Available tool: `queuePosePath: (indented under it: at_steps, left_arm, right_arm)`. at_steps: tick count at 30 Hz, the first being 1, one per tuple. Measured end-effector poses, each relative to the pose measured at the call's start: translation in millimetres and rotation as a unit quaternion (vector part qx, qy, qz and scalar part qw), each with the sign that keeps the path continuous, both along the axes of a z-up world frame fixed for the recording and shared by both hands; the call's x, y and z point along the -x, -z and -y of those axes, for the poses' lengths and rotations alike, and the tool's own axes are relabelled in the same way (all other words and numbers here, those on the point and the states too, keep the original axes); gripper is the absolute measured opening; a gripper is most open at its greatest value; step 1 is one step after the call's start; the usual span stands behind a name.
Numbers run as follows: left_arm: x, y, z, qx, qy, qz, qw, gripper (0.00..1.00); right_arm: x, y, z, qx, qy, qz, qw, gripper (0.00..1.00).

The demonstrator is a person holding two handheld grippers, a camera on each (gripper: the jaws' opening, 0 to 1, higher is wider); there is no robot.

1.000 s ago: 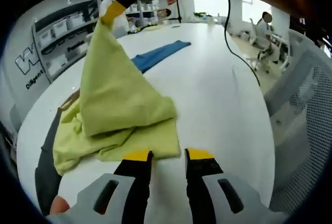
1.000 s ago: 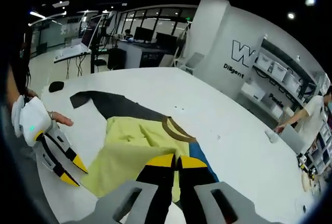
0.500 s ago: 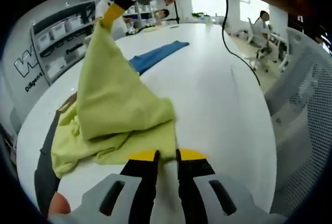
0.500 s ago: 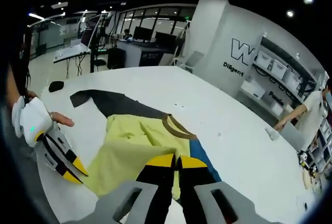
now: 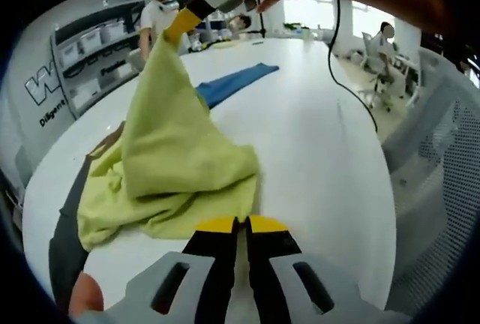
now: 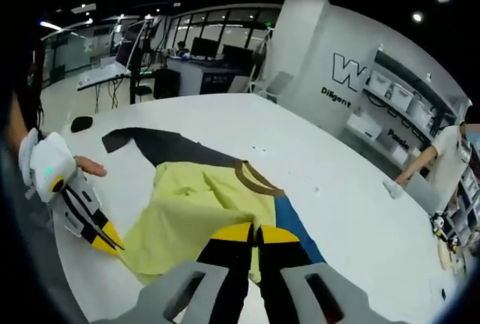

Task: Fold the garment on the visible template until the final outline fits inside the template.

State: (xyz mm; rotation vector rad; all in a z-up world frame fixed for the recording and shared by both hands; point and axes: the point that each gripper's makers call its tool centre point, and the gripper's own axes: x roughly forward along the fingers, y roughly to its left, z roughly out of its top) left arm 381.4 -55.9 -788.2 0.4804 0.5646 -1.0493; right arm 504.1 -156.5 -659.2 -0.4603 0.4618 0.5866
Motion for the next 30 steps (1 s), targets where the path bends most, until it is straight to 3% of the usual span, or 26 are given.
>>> queuePosePath:
  at_steps: [15,30]
  left_arm:
    - [-6.6,-51.5,-39,0.054,-0.045,0.025,0.9972,0.0]
    - [3.8,-81.7,-83,0.068,-0.07,0.048,0.994,0.0]
  right_arm:
    - [16,-3.2,1,0.002,0.0,0.002,1.0,0.0]
    - [55,-8.9,16,-0.002,0.004,-0.003,1.0,0.0]
